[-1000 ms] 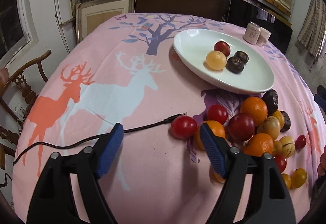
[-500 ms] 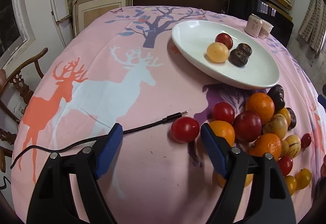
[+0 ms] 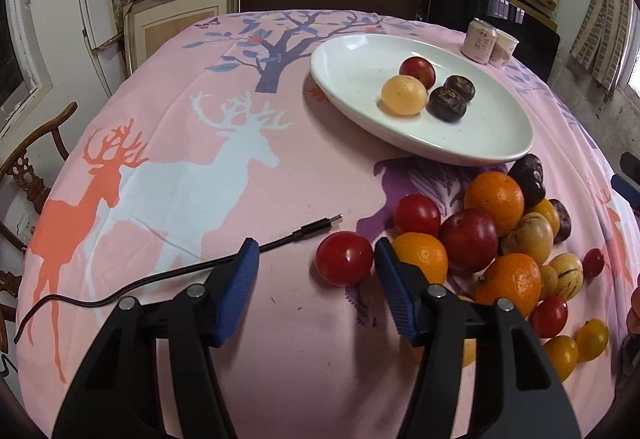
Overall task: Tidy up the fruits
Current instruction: 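Grasp a small red tomato with the left tool while the right tool grasps another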
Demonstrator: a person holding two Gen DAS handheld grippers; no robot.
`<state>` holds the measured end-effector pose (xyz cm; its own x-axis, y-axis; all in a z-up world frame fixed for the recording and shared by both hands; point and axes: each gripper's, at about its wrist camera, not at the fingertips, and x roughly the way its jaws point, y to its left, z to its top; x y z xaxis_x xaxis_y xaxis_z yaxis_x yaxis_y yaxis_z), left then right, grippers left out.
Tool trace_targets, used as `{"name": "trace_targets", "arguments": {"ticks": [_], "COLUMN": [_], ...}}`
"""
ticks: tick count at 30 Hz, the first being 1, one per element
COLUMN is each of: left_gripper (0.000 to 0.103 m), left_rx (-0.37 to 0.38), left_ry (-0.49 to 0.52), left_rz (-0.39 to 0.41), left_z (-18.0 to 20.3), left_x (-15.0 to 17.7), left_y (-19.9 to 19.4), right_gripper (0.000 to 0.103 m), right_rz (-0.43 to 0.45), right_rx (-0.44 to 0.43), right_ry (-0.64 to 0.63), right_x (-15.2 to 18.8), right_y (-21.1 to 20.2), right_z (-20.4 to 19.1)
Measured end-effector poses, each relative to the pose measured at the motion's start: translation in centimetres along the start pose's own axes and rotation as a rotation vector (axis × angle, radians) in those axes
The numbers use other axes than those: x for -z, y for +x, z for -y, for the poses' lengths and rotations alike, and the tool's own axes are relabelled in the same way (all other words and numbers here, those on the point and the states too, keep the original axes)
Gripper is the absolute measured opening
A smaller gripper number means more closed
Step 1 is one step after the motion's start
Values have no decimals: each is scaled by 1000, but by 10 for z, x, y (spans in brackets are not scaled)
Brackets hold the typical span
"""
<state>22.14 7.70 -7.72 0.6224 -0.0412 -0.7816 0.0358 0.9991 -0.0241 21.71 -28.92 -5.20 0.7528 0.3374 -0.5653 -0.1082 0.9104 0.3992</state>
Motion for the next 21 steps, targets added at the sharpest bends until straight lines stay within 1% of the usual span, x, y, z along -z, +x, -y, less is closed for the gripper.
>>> {"name": "trace_targets", "arguments": {"ticks": [5, 6, 7, 9, 10, 13, 18, 21], "left_gripper": [58, 54, 45, 36, 35, 33, 33, 33], "left_rx": [18, 23, 49, 76, 72, 46, 61, 56], "left_ry": [4, 4, 4, 12, 28, 66, 49, 54], "left_rz": [-3, -5, -11, -18, -16, -8, -32, -33], "left_z": [0, 0, 0, 3, 7, 14, 10, 10], "left_x": [-1, -1, -1, 0, 2, 5, 9, 11], "left_y": [2, 2, 3, 3, 2, 0, 2, 2], "right_gripper": [97, 97, 98, 98, 98, 98, 98, 98], "right_rz": [-4, -4, -4, -4, -6, -12, -15, -18], "right_rx": [2, 4, 4, 5, 6, 3, 9, 10], "right_ry": [-8, -8, -7, -3, 0, 4, -13, -20], "right_x": [2, 2, 2, 2, 2, 2, 2, 3], "right_y": [1, 1, 2, 1, 2, 2, 3, 3], "right_z": [-1, -2, -1, -1, 0, 0, -3, -4]}}
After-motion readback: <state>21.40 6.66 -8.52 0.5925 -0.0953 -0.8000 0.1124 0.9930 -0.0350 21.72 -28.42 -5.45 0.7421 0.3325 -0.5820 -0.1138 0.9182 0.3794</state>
